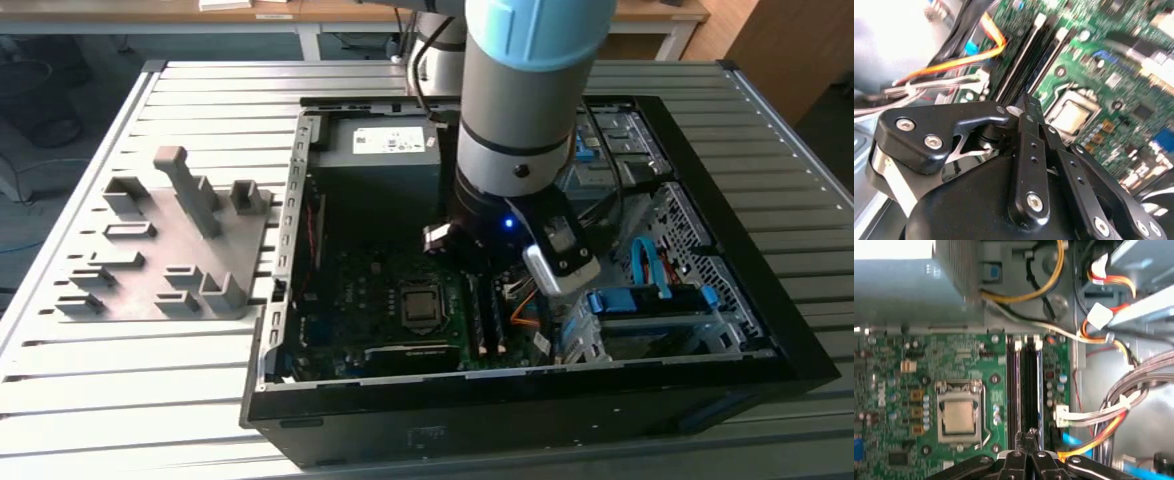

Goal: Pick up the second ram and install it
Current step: 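Press down the second ram until it locks into place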

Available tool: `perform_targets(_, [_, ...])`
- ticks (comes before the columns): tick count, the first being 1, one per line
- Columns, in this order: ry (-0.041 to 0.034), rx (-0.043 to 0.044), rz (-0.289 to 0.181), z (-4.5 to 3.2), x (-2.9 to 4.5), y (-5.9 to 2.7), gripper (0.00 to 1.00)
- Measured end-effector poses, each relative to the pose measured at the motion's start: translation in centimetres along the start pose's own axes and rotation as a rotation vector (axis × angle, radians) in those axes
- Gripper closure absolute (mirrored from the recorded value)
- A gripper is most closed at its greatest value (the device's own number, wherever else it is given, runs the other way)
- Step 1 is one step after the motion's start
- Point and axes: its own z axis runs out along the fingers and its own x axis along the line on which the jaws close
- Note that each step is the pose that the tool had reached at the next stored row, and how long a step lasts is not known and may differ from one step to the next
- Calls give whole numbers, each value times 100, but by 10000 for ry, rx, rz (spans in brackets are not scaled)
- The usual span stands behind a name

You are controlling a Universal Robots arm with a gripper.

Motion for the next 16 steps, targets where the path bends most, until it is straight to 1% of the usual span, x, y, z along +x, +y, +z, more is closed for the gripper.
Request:
perform_targets(3, [-3, 90, -2, 2, 5, 137, 90])
perform_targets(4, [-4, 133, -4, 2, 6, 180, 90])
perform_targets(7, [-11, 351, -11, 4, 10, 287, 90])
perform_targets(8, [-13, 391, -12, 3, 10, 305, 90])
perform_targets(9, [-14, 406, -12, -3, 10, 310, 90])
perform_targets(10, [-13, 412, -12, -25, 10, 310, 90])
perform_targets(16, [-14, 412, -12, -267, 2, 314, 90])
